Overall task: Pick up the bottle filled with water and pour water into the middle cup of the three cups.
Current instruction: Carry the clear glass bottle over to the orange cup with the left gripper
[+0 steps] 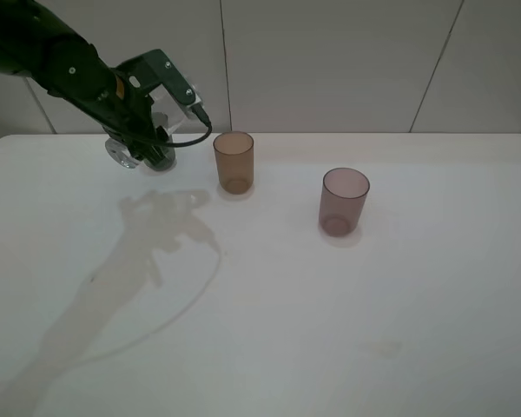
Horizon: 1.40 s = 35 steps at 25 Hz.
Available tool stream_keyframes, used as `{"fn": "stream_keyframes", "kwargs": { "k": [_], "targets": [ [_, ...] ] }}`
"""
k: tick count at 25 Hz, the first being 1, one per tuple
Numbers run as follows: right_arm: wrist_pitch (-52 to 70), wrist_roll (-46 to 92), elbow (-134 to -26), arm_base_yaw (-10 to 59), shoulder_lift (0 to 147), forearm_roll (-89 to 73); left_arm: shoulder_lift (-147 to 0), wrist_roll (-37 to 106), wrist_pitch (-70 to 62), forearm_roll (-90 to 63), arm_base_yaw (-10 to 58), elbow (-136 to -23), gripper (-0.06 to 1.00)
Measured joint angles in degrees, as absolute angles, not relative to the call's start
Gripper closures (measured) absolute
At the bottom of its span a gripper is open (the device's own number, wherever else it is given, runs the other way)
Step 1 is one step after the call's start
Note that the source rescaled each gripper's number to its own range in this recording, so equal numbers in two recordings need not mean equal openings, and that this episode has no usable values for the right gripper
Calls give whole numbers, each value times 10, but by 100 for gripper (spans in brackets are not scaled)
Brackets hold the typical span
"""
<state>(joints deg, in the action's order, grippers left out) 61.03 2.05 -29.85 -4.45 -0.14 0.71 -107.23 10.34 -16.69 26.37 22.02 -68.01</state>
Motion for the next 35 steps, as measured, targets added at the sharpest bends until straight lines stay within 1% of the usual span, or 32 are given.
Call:
{"fn": "stream_keyframes", "kwargs": {
  "k": [4, 9, 16, 23, 35],
  "targets": [
    [610, 21, -298, -45, -1, 7, -1088, -9, -210, 368, 227, -705, 93],
    [610, 21, -298, -45, -1, 7, -1089, -45, -214, 450, 248, -709, 93],
    [610, 21, -298, -45, -1, 7, -1089, -34, -238, 471, 267, -709, 93],
    [610, 21, -298, -45, -1, 7, -1100, -3, -318, 496, 284, -709, 93],
    [610, 21, -298, -45, -1, 6, -1100, 36, -320, 505, 305, -709, 93]
  ]
}}
